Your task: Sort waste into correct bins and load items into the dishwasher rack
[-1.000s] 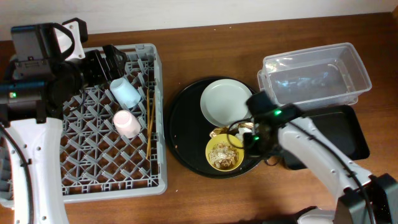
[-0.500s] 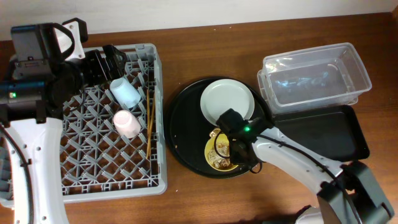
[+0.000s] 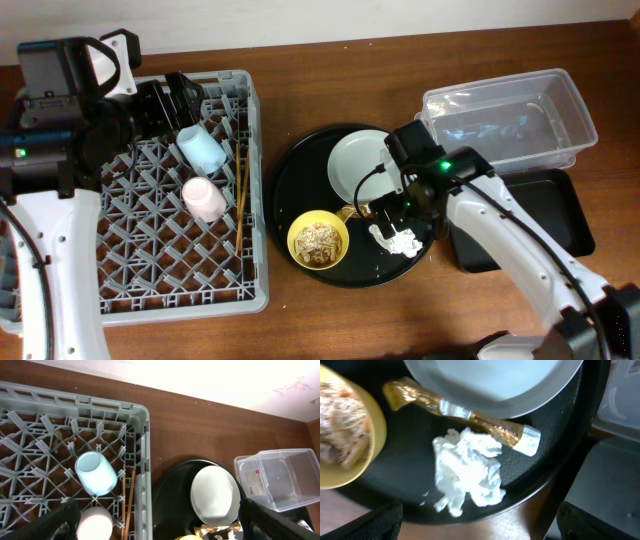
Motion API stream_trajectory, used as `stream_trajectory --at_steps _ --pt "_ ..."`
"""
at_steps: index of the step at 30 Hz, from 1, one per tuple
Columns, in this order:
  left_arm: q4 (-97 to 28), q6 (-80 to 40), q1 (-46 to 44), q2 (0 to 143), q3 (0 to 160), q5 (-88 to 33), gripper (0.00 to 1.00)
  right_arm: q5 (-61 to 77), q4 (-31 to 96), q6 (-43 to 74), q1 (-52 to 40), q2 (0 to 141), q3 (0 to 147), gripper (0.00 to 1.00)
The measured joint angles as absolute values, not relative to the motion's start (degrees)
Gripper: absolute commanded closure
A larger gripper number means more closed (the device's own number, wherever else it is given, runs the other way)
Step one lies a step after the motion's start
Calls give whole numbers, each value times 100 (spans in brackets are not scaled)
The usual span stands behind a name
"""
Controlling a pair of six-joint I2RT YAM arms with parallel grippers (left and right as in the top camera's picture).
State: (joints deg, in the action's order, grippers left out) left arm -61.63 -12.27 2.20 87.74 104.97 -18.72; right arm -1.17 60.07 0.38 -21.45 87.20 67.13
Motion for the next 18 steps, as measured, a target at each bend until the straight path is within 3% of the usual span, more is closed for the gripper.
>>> stream_trajectory --at_steps 5,12,13,14,18 --pt "-6163 -1227 220 8774 10497 -1870 1 5 5404 -1000 -2145 9380 6449 1" --pt "-6163 -1227 220 8774 10497 -1870 1 30 4950 -1415 -2145 10254 6342 1" --pt "-6160 -1227 220 8774 10497 -1872 1 27 4947 -1417 -2145 10300 6340 3" --pt "-6160 -1227 220 8774 10497 -1870 1 27 4947 -1420 -2145 10313 6340 13" --pt "-6158 -1227 220 8774 10497 -1870 1 45 5367 -1476 -2145 10313 6346 14"
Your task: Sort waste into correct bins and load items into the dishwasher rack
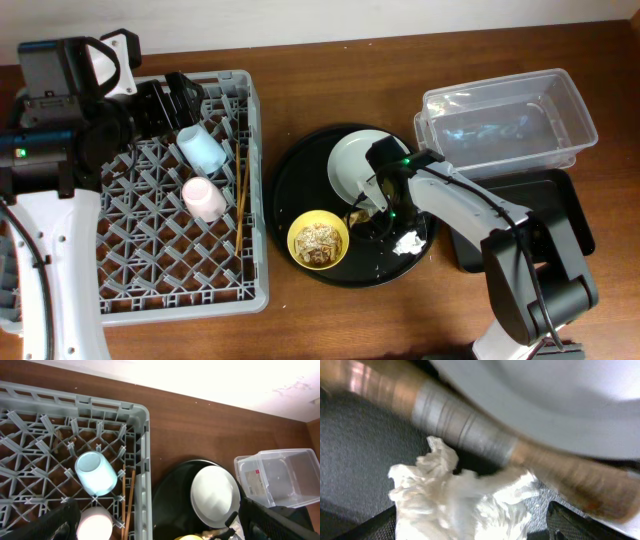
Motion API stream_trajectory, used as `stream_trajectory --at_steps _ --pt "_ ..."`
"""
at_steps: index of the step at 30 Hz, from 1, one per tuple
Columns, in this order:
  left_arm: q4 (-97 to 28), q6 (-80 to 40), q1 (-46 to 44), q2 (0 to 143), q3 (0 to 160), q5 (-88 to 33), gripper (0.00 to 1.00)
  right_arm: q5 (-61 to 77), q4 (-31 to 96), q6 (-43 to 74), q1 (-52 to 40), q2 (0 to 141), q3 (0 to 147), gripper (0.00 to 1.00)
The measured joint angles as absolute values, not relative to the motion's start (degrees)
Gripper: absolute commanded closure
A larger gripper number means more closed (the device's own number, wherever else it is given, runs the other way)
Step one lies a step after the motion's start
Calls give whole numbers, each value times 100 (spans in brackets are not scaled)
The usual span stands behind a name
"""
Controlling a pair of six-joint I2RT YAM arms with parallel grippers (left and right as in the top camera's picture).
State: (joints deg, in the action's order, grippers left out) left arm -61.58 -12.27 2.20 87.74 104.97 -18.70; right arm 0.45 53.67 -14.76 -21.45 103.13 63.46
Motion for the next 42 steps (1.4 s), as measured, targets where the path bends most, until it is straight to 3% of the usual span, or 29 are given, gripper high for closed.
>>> stream_trajectory --at_steps 5,11,16,19,23,24,25,26,30,32,35,37,41,42 --pt "-6169 -1227 220 8774 10497 -1872 1 69 6877 -1483 -2145 10366 7537 1" --pt "-6158 -1227 220 8774 10497 -1872 1 484 5822 -2928 -2145 10350 7131 1" --pt "-6156 -1227 220 8774 10497 -1870 1 508 5148 -3216 -2145 10357 6978 3" --pt "-6158 -1227 220 8774 10497 -1870 1 526 5188 -3223 -2147 10357 6530 24" --pt "-6156 -1227 220 8774 10497 -1870 1 550 5216 -3249 -2270 10357 6383 30" --pt "-6156 -1227 220 8774 10497 -1870 1 550 5214 -3256 -2270 10357 6383 57" --pt "-6156 -1227 220 8774 10497 -1872 1 550 5207 -3258 -2270 10357 6383 93" --pt "-6156 -1227 220 8774 10497 -1870 1 552 5207 -3256 -2270 10357 6383 96" --pt "-6156 -1227 220 8774 10497 -1870 1 550 5229 -3159 -2270 10357 6383 96" --pt "-6163 -1227 220 8774 10495 -1872 1 552 5848 -3024 -2270 10374 6683 96" --pt "-6160 -1227 220 8774 10490 -1872 1 545 7153 -2576 -2198 10342 8930 96" --pt "-6167 -1227 220 8774 10490 -1872 1 189 6960 -1927 -1651 10173 10057 96" --pt "-6163 -1227 220 8774 10490 -1872 1 -395 6045 -305 268 10562 10036 95" --pt "-6163 -1227 220 8774 10490 -1872 1 -362 6038 -134 585 10831 10014 69"
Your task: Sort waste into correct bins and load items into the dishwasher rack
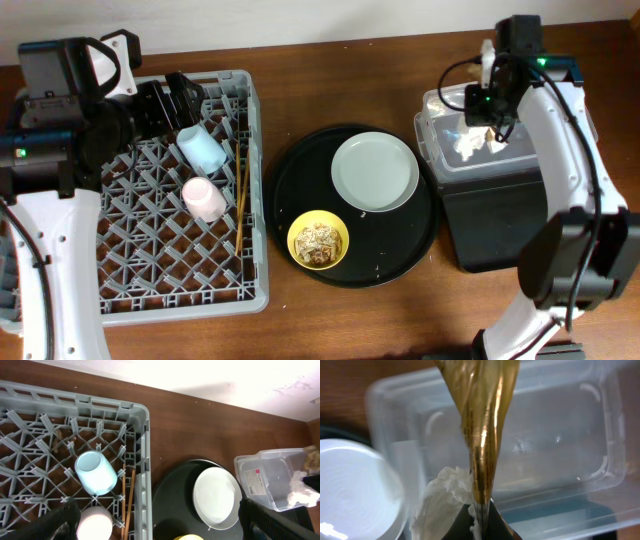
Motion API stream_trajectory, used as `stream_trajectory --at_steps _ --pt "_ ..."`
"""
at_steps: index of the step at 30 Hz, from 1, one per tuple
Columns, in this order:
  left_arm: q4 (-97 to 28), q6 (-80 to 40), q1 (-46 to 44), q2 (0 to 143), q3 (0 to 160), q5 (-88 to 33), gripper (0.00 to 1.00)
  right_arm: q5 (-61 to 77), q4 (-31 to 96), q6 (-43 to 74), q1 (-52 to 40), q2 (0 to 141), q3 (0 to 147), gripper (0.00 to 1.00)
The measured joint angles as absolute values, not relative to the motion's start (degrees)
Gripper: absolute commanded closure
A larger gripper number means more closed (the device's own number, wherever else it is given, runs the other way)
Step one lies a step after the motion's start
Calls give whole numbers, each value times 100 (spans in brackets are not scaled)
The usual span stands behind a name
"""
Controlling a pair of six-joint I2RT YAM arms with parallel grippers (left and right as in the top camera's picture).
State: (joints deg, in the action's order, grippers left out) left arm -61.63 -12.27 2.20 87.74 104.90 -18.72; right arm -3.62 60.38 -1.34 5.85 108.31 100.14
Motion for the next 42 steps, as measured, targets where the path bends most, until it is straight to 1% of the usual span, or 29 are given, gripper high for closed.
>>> stream_trajectory --at_steps 1,2,4,6,8,9,10,11,13,15,17,18,20,21,23,26,28,29,30,32,33,34,35,36,39,40,42 --pt "-6167 -1227 220 8774 10490 -1872 1 -349 5983 -47 757 11085 10009 15" --pt "-6167 -1227 220 8774 10490 -1872 1 -327 5863 -3 878 11279 10005 0" --pt "-6167 -1227 220 8774 10490 -1872 1 -130 5741 14 1004 11351 10001 1" --pt "-6160 -1227 220 8774 10490 -1872 1 716 6176 27 1002 11205 10171 1" --pt "-6158 -1227 220 8774 10490 -1874 1 2158 6818 32 930 10525 10350 1" --pt "-6154 -1227 220 8774 10490 -1872 1 2998 7487 25 851 10217 10481 10" --pt "-6156 -1227 220 8774 10490 -1872 1 3428 7782 23 764 10068 10497 18" --pt "-6156 -1227 220 8774 10490 -1872 1 3780 8125 -45 495 10055 10512 32" --pt "-6160 -1227 220 8774 10490 -1874 1 3959 8361 -156 -429 10097 10499 33" --pt "-6160 -1227 220 8774 10490 -1872 1 3686 8191 -86 -1935 10132 10438 33" --pt "-6160 -1227 220 8774 10490 -1872 1 2958 7662 506 -3232 10160 10110 33" --pt "-6163 -1227 220 8774 10490 -1874 1 2550 7373 821 -3610 10151 9944 33" --pt "-6163 -1227 220 8774 10490 -1872 1 1496 6801 1636 -4563 10178 9371 44" --pt "-6154 -1227 220 8774 10490 -1870 1 1125 6287 1876 -4838 10158 9019 53" --pt "-6156 -1227 220 8774 10490 -1874 1 617 5312 2152 -5201 10167 8079 57" --pt "-6156 -1225 220 8774 10490 -1872 1 342 3942 2252 -5266 10189 6912 57" --pt "-6154 -1227 220 8774 10490 -1870 1 279 3535 2255 -5266 10189 6639 60" --pt "-6154 -1227 220 8774 10490 -1870 1 255 3437 2257 -5266 10189 6565 63" --pt "-6156 -1227 220 8774 10490 -1872 1 213 3422 2261 -5266 10189 6490 69" --pt "-6156 -1227 220 8774 10490 -1872 1 78 3465 2272 -5266 10189 6368 77" --pt "-6156 -1227 220 8774 10490 -1872 1 -16 3498 2279 -5266 10189 6361 86" --pt "-6156 -1227 220 8774 10490 -1870 1 -47 3505 2272 -5266 10189 6361 91" --pt "-6156 -1227 220 8774 10490 -1872 1 -47 3573 2276 -5251 10189 6381 96" --pt "-6158 -1227 220 8774 10490 -1872 1 -91 3710 2263 -5205 10189 6473 96" --pt "-6158 -1225 220 8774 10490 -1872 1 -150 4746 2252 -5000 10125 7129 96" --pt "-6169 -1227 220 8774 10490 -1870 1 -150 5369 2268 -4759 9955 7596 96" --pt "-6173 -1227 220 8774 10490 -1870 1 -137 5972 2274 -4305 9421 7940 96"
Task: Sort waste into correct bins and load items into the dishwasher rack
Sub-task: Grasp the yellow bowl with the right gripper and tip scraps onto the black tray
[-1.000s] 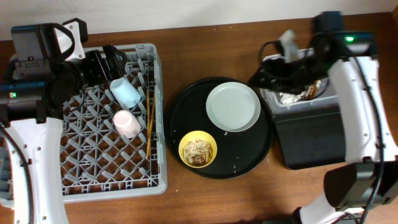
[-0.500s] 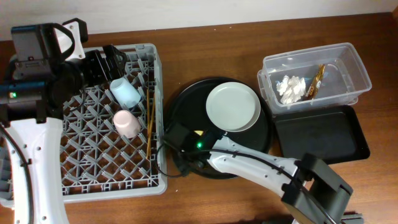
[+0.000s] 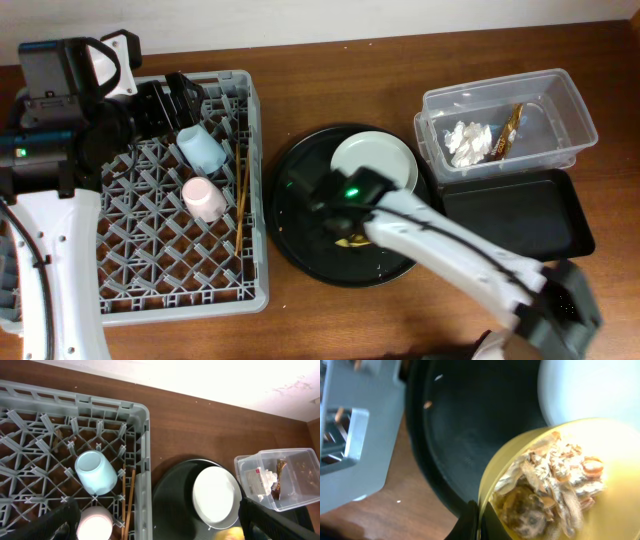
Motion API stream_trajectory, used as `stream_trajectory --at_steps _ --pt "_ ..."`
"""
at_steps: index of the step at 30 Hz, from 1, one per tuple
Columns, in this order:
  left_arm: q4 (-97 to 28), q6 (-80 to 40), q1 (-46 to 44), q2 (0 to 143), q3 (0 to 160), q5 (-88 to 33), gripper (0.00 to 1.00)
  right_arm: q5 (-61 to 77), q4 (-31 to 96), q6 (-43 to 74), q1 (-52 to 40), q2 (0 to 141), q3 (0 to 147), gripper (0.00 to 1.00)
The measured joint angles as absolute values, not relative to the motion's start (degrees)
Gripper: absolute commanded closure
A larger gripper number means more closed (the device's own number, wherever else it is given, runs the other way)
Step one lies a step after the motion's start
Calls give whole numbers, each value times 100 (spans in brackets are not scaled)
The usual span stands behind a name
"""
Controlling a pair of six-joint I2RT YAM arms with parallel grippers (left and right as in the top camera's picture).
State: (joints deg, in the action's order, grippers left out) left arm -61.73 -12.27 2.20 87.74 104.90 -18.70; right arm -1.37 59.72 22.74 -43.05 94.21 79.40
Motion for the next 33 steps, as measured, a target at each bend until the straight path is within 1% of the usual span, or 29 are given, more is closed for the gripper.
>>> stream_trajectory --at_steps 1,3,4,5,6,7,10,11,12,13,14,17,18,20,22,24,26,29,32,33 --pt "-6173 -1227 220 8774 10490 -1872 1 -154 6239 2276 -4032 9100 7957 96" --pt "-6173 -1227 220 8774 10490 -1872 1 -104 6910 2276 -3124 8490 7968 96" --pt "-6176 -1227 220 8774 10490 -1872 1 -106 7059 2272 -2556 8160 7968 96" --pt "-6176 -1227 220 8774 10490 -1872 1 -121 7231 2248 -1774 7743 7968 96" --pt "-6178 -1227 220 8774 10490 -1872 1 19 7360 2145 -1260 7513 7970 96" --pt "-6176 -1227 220 8774 10490 -1872 1 355 7422 1868 -460 7363 7972 96" --pt "-6178 -1227 220 8774 10490 -1872 1 1592 7494 967 1404 7330 7948 96" --pt "-6176 -1227 220 8774 10490 -1872 1 2333 7461 478 2056 7312 7806 96" --pt "-6176 -1227 220 8774 10490 -1872 1 2724 7467 141 2569 7314 7607 96" --pt "-6173 -1227 220 8774 10490 -1872 1 3474 7269 -375 3301 7325 7172 96" --pt "-6176 -1225 220 8774 10490 -1872 1 3983 7105 -701 3701 7360 6820 96" --pt "-6176 -1227 220 8774 10490 -1874 1 5424 6184 -1378 4423 7671 5734 96" --pt "-6176 -1227 220 8774 10490 -1870 1 6025 5621 -1575 4593 7950 5286 96" --pt "-6178 -1227 220 8774 10490 -1872 1 6803 4936 -1747 4823 8582 4762 96" --pt "-6173 -1227 220 8774 10490 -1872 1 7706 4646 -1822 5089 9190 4633 96" --pt "-6173 -1227 220 8774 10490 -1872 1 8270 4657 -1824 5273 9365 4626 96" --pt "-6173 -1227 220 8774 10490 -1872 1 8545 4663 -1621 5647 9393 4624 96" --pt "-6173 -1227 220 8774 10490 -1872 1 8656 4600 -642 6257 9393 4622 96" --pt "-6176 -1227 220 8774 10490 -1872 1 8691 4626 -161 6399 9393 4622 96" --pt "-6173 -1227 220 8774 10490 -1872 1 8694 4504 167 6399 9393 4633 96"
